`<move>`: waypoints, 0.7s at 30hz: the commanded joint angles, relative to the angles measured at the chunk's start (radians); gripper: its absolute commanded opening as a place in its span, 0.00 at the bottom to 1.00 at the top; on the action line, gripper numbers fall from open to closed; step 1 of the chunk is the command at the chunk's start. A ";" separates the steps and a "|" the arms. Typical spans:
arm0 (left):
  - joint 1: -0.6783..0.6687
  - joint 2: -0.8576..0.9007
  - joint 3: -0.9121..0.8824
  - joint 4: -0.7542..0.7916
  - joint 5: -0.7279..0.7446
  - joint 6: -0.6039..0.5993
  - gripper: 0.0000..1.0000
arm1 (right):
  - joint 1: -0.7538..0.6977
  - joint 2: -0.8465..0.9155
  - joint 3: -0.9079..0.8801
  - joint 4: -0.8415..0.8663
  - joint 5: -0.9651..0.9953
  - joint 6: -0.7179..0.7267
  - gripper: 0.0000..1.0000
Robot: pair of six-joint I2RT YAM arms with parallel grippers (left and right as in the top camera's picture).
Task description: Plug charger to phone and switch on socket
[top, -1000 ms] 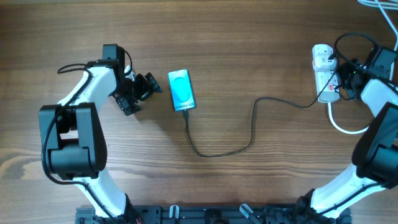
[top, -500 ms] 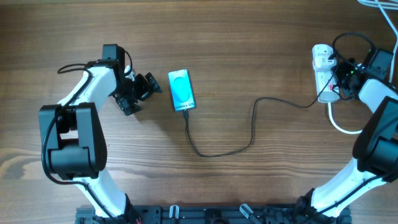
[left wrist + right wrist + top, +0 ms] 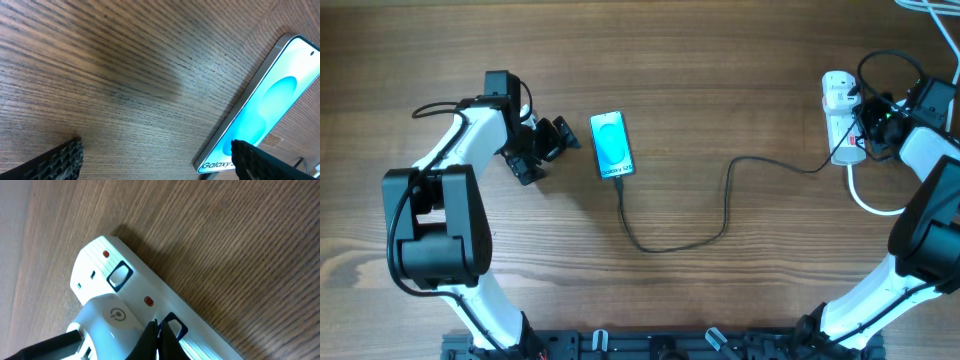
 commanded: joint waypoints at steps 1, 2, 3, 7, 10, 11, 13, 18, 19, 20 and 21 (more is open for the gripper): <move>0.004 -0.013 -0.017 0.010 -0.027 0.001 1.00 | 0.016 0.032 0.008 -0.045 -0.078 0.012 0.05; 0.004 -0.013 -0.017 0.010 -0.027 0.001 1.00 | 0.018 0.032 0.008 -0.052 -0.078 0.010 0.05; 0.005 -0.013 -0.017 0.010 -0.027 0.001 1.00 | 0.021 0.032 0.008 -0.061 -0.079 0.010 0.05; 0.004 -0.013 -0.017 0.010 -0.027 0.001 1.00 | 0.039 0.032 0.008 -0.077 -0.077 0.009 0.05; 0.004 -0.013 -0.017 0.008 -0.027 0.001 1.00 | 0.043 0.031 0.009 -0.096 -0.065 0.009 0.05; 0.004 -0.013 -0.017 0.006 -0.027 0.001 1.00 | 0.040 0.027 0.010 -0.111 -0.051 0.010 0.05; 0.005 -0.013 -0.017 0.001 -0.027 0.001 1.00 | 0.024 0.008 0.024 -0.181 0.004 0.011 0.05; 0.005 -0.013 -0.017 -0.005 -0.027 0.002 1.00 | -0.011 -0.113 0.074 -0.370 0.188 0.042 0.05; 0.005 -0.013 -0.017 -0.005 -0.027 0.002 1.00 | -0.015 -0.154 0.083 -0.402 0.230 0.047 0.05; 0.005 -0.013 -0.017 -0.007 -0.027 0.002 1.00 | -0.016 -0.198 0.091 -0.428 0.273 0.047 0.05; 0.005 -0.013 -0.017 -0.010 -0.027 0.002 1.00 | -0.016 -0.245 0.099 -0.454 0.315 0.052 0.05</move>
